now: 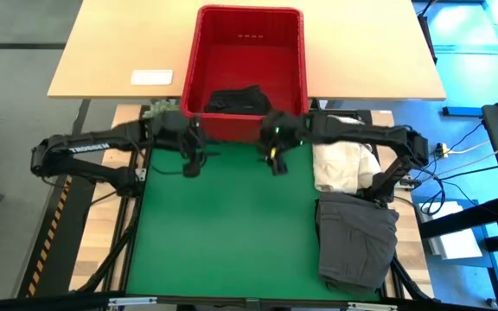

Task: Fold laundry
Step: Put the gray folded pants into the red bin

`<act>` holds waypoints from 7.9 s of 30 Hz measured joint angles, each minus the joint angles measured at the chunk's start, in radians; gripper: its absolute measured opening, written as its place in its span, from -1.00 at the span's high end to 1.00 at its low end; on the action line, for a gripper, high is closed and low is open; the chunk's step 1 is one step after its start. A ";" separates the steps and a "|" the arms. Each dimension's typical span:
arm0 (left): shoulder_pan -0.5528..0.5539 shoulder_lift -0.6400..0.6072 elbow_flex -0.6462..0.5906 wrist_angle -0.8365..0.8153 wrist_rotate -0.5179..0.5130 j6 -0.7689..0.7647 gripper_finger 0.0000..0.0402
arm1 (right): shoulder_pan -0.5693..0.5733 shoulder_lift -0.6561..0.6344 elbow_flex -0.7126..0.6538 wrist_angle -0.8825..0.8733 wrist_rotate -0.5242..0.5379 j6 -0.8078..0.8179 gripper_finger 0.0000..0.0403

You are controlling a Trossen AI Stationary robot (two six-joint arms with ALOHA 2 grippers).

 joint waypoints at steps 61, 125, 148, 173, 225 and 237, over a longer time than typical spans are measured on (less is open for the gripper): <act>-0.420 -0.007 -0.403 0.473 -0.257 -0.257 0.26 | 0.668 -0.092 -0.074 -0.886 -0.269 0.968 1.00; -0.420 -0.007 -0.403 0.473 -0.279 -0.275 0.26 | 0.581 -0.123 -0.534 -0.493 -0.216 0.938 1.00; -0.420 -0.007 -0.403 0.473 -0.279 -0.276 0.26 | 0.744 -0.126 -0.028 -0.883 -0.343 1.138 1.00; -0.420 -0.007 -0.403 0.473 -0.275 -0.278 0.26 | 1.001 -0.128 -0.523 -0.486 -0.573 1.469 1.00; -0.420 -0.007 -0.403 0.549 -0.275 -0.195 0.26 | 0.526 -0.080 -0.618 0.307 -0.104 1.005 1.00; -0.420 -0.007 -0.403 0.548 -0.275 -0.195 0.26 | 0.435 -0.080 -0.618 0.433 -0.169 0.898 1.00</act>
